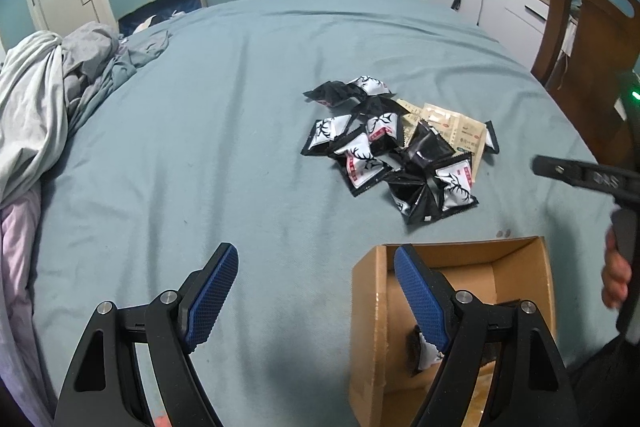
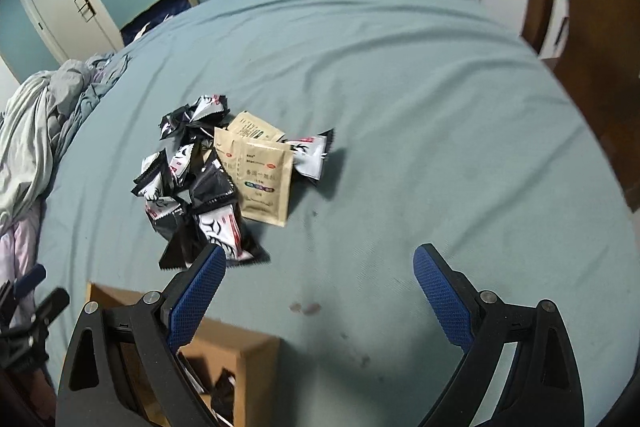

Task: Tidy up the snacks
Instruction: 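Grasp a white-and-black snack packet from the pile with the right gripper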

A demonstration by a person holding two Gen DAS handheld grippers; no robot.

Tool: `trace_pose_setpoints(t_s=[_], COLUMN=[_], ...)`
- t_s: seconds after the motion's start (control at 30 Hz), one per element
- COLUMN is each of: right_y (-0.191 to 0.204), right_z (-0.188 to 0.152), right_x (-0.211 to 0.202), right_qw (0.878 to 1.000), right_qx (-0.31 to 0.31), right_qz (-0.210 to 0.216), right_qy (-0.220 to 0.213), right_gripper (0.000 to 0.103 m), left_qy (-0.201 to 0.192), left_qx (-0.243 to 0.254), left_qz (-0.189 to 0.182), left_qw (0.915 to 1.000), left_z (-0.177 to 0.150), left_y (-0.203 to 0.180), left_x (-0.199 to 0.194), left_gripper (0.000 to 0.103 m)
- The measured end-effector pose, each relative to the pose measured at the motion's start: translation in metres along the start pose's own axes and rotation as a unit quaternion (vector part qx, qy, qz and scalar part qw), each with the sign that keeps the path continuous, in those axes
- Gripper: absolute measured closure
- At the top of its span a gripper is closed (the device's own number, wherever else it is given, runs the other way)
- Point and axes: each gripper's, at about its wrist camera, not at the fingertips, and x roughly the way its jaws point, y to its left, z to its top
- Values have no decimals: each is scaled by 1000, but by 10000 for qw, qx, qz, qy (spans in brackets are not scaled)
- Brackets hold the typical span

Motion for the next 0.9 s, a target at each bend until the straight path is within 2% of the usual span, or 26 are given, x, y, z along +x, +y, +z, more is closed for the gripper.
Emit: trace_pose_setpoints(t_s=[0.2, 0.5, 0.57, 0.6, 0.63, 0.67, 0.73, 0.9], right_y=[9, 53, 59, 62, 62, 61, 59, 44], right_z=[25, 33, 34, 33, 34, 34, 36, 42], right_x=[51, 104, 115, 120, 125, 127, 127, 116], right_qw=[9981, 9852, 9811, 9790, 9769, 9762, 9765, 9804], right_qx=[-284, -1410, -1600, -1674, -1727, -1736, -1748, -1582], right_qz=[203, 317, 316, 299, 245, 229, 127, 288], right_qy=[499, 917, 1041, 1126, 1232, 1277, 1254, 1140], right_gripper=[8, 8, 21, 33, 36, 44, 66, 67], left_qy=[62, 113, 132, 136, 132, 120, 87, 100], left_qx=[74, 197, 263, 297, 336, 380, 476, 381], left_qz=[-48, -102, -134, -124, -85, -68, -13, -48], left_qw=[9999, 9997, 9995, 9994, 9993, 9992, 9988, 9992], left_z=[3, 7, 9, 10, 12, 13, 15, 24], left_y=[1, 3, 2, 1, 0, -1, -2, 4], left_x=[7, 22, 27, 29, 32, 33, 35, 37], left_gripper=[22, 22, 22, 22, 22, 21, 20, 20])
